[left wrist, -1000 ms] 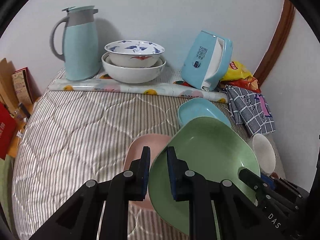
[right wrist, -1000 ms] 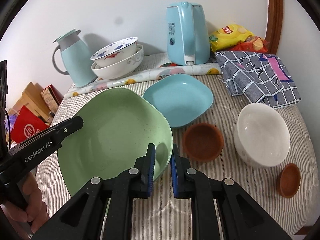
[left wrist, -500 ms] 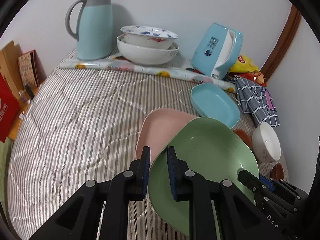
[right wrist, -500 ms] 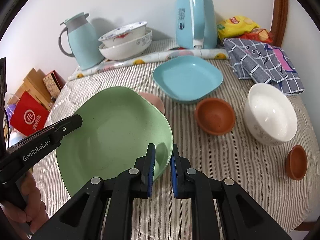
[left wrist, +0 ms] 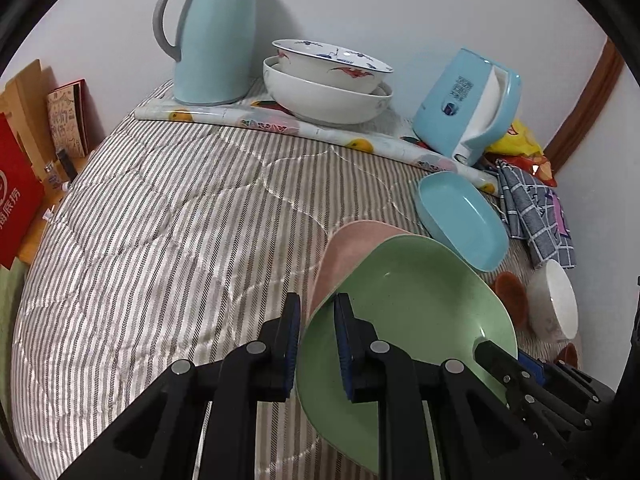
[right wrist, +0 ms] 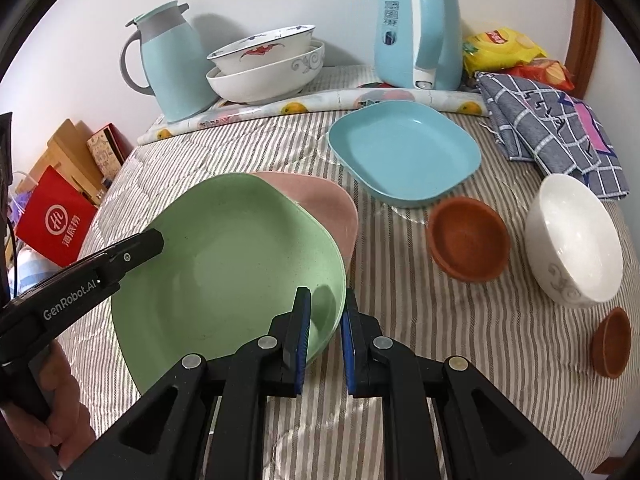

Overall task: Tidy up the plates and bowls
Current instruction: 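Lift the green plate with both grippers and lower it onto the pink plate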

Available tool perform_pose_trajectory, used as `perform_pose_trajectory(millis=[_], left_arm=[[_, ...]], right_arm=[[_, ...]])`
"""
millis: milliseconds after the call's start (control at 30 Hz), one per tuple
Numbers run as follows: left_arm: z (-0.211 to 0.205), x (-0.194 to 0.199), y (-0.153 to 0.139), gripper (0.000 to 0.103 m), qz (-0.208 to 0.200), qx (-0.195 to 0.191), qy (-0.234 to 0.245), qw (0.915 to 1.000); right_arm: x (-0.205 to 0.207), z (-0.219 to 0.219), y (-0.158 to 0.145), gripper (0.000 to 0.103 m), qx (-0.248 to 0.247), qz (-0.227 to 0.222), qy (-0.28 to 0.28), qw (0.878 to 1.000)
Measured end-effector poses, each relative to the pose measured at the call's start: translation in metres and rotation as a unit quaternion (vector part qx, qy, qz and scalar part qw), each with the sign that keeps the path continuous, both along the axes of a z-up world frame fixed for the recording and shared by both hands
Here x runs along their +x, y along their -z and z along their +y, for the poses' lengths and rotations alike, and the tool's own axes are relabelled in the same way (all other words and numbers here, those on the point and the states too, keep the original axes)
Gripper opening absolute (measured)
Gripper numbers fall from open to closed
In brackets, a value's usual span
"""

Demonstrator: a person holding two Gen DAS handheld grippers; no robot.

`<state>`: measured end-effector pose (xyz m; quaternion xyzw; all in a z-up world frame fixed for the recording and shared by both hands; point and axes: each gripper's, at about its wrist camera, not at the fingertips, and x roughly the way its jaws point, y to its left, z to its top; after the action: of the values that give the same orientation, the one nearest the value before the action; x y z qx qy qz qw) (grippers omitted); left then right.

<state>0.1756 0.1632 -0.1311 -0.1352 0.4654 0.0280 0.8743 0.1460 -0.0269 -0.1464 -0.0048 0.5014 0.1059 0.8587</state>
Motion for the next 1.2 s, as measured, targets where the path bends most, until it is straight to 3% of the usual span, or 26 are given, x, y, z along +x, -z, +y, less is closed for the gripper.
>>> perform_pose_trajectory(millis=[567, 1200], left_arm=[[0.001, 0.030, 0.022, 0.017, 0.021, 0.014, -0.006, 0.9997], [0.004, 0.037, 0.028, 0.017, 0.022, -0.005, -0.012, 0.9997]], right_arm=[[0.039, 0.008, 0.018, 0.014, -0.026, 0.015, -0.014, 0.999], [0.060, 0.018, 0.021, 0.015, -0.068, -0.016, -0.045, 0.997]])
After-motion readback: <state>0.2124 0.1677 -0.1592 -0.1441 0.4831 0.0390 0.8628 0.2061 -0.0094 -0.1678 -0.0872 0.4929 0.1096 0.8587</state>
